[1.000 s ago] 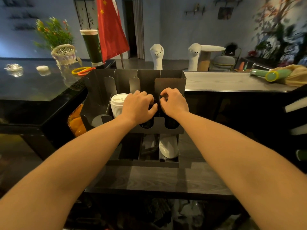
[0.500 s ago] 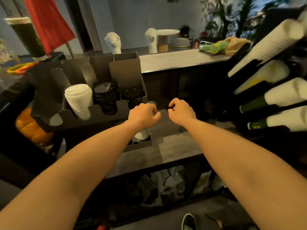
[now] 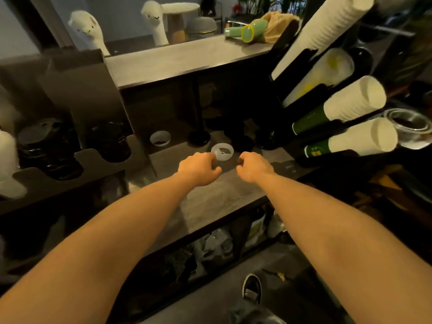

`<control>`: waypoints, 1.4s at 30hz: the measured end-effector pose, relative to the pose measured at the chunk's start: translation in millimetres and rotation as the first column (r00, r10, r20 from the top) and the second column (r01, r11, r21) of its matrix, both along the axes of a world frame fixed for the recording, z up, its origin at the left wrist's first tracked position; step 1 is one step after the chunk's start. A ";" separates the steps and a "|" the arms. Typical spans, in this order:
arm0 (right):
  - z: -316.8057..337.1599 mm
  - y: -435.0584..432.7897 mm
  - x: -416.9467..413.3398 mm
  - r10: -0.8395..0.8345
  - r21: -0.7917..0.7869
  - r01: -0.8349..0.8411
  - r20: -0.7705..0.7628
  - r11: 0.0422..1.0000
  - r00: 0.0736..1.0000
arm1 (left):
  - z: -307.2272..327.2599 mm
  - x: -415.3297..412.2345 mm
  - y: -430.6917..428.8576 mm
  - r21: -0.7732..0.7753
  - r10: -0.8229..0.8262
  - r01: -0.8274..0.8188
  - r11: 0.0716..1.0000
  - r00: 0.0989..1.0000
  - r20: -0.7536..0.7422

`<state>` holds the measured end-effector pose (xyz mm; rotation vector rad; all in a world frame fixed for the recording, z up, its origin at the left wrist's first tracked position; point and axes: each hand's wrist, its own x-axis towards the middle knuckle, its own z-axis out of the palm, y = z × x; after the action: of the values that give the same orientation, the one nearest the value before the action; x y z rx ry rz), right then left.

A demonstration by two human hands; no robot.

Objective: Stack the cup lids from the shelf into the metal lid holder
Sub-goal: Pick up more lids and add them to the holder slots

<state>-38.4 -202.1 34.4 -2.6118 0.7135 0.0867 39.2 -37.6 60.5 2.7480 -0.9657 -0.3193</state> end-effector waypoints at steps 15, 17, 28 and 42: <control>-79.4 -90.3 105.6 -0.060 0.303 0.115 -0.183 0.946 0.981 | -100.6 86.5 -102.1 0.066 0.230 -0.223 0.973 0.876 -0.424; -87.0 -93.8 116.1 -0.059 0.368 0.115 -0.160 0.923 0.985 | -114.5 94.0 -106.7 0.054 0.253 -0.256 0.965 0.867 -0.430; -116.8 -100.8 121.9 -0.163 0.341 0.189 -0.104 0.921 0.981 | -141.7 101.6 -108.1 -0.007 0.367 -0.403 0.915 0.842 -0.394; -115.1 -113.3 122.4 -0.138 0.457 0.153 -0.066 0.876 0.988 | -133.8 97.6 -101.7 -0.065 0.345 -0.400 0.914 0.852 -0.395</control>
<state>84.1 -315.4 -80.7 -2.0993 0.7884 0.2245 136.7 -139.3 -73.3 2.5292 -0.3295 -0.6467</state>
